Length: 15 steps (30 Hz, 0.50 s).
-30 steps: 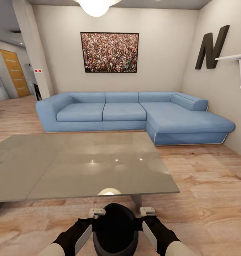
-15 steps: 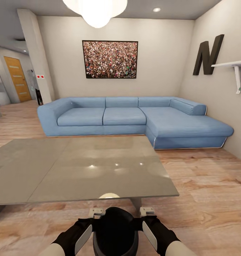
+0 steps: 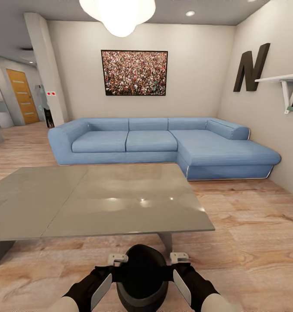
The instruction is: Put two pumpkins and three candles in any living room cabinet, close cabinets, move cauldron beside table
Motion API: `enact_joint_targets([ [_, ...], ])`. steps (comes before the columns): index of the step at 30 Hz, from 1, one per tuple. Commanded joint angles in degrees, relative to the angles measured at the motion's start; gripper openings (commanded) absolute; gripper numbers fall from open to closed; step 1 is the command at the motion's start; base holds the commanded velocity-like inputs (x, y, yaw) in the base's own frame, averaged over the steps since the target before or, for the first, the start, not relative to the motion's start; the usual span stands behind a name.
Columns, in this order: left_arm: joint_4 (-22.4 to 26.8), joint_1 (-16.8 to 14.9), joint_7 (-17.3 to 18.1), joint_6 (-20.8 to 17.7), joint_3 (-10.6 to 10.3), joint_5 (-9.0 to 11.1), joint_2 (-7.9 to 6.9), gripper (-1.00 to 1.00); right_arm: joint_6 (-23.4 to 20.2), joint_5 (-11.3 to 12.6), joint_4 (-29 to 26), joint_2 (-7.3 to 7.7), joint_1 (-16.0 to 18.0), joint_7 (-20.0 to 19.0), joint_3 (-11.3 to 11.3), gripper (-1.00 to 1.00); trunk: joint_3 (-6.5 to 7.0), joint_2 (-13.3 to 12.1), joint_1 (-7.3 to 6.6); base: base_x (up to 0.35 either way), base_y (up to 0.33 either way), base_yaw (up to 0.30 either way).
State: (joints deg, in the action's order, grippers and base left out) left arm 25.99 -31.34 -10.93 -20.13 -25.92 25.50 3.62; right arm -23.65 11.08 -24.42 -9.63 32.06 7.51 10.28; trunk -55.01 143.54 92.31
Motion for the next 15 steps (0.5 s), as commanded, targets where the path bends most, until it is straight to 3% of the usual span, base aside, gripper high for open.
enact_joint_targets([
  [1,0.11,-0.04,-0.54,-0.18,-0.45,0.61,-0.05,1.00,-0.26,0.61,-0.10,0.04,0.02,0.49,0.45,1.00,-0.06,0.03,-0.02,-0.041,0.006,0.000],
  [15,0.03,-0.04,-0.53,-0.26,-0.46,0.61,-0.06,1.00,-0.26,0.61,-0.10,0.04,0.02,0.49,0.45,1.00,2.82,-0.15,-0.35,-0.007,0.001,0.000],
])
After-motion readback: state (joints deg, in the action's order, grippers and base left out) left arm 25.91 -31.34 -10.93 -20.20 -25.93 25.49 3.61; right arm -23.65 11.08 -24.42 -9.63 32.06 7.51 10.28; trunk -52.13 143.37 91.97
